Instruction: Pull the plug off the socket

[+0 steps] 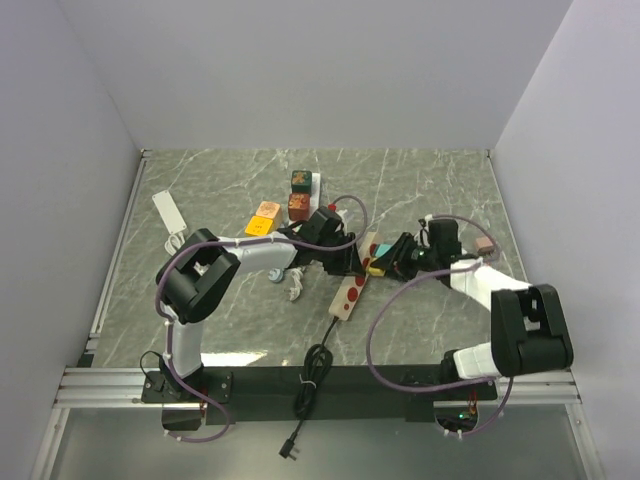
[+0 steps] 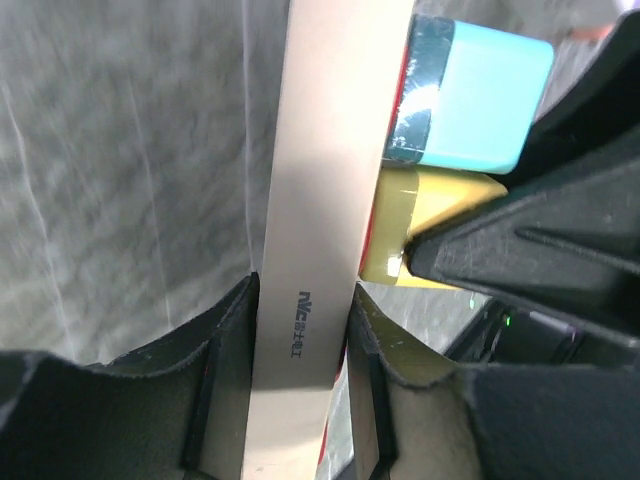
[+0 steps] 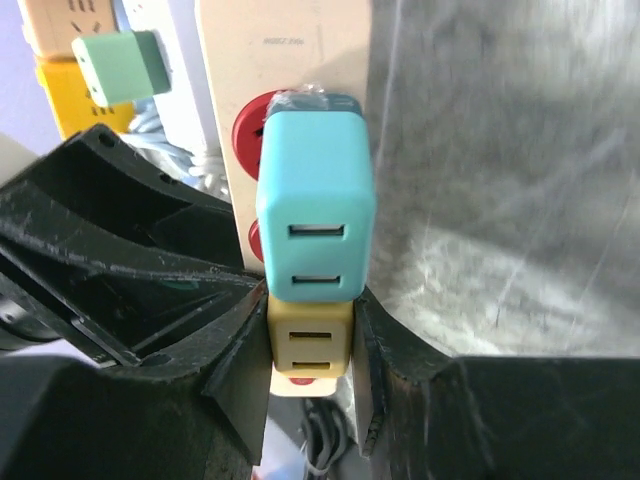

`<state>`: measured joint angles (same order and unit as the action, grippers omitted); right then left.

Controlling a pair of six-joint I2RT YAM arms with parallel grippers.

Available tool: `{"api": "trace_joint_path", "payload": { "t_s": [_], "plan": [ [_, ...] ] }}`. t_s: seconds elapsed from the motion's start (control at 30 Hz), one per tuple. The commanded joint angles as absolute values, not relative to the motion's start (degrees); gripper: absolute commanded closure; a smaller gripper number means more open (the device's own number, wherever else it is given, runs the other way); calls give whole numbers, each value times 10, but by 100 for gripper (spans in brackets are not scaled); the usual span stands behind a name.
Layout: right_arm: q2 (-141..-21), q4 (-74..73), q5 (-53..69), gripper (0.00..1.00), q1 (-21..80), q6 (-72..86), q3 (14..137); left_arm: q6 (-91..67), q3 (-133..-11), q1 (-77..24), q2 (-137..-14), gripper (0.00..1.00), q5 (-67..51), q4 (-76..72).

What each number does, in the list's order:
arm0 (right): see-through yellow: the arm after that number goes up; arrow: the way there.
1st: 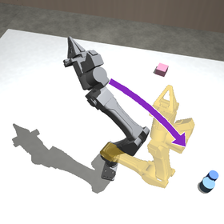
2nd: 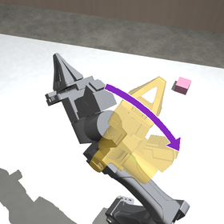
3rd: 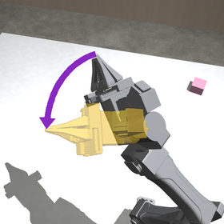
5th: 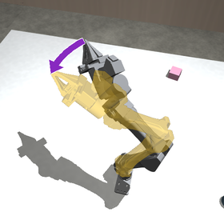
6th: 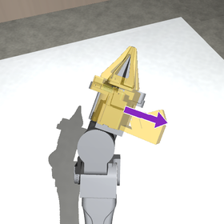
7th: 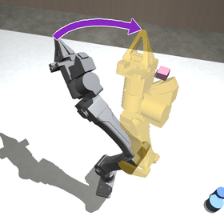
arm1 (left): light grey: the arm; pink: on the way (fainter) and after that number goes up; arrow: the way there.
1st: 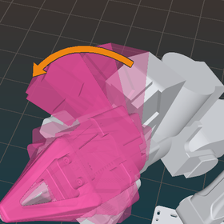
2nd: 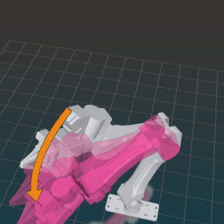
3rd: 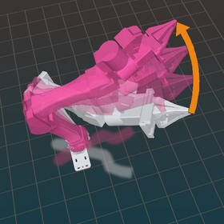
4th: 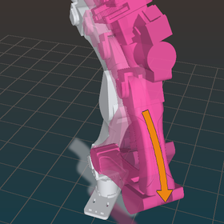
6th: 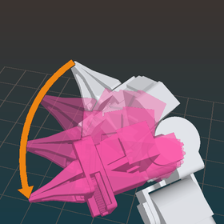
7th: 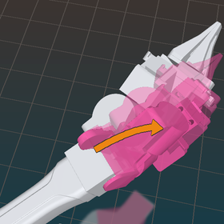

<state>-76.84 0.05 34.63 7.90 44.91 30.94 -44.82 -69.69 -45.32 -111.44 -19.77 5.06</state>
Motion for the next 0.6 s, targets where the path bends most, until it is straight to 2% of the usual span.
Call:
{"api": "trace_joint_path", "payload": {
  "t_s": [0.0, 0.13, 0.3, 0.57],
  "plan": [
    [-821, -98, 424, 100, -14, 354, 416, -433, -664, -398, -1124, 100, -4, 131],
    [-852, -59, 448, 100, -25, 383, 420, -437, -638, -397, -1114, 100, -4, 122],
    [-812, -11, 446, 100, -3, 427, 368, -440, -636, -395, -1114, 100, -4, 120],
    [-676, -2, 321, 100, 126, 499, 277, -443, -693, -393, -1144, 100, -4, 132]
  ]
}}
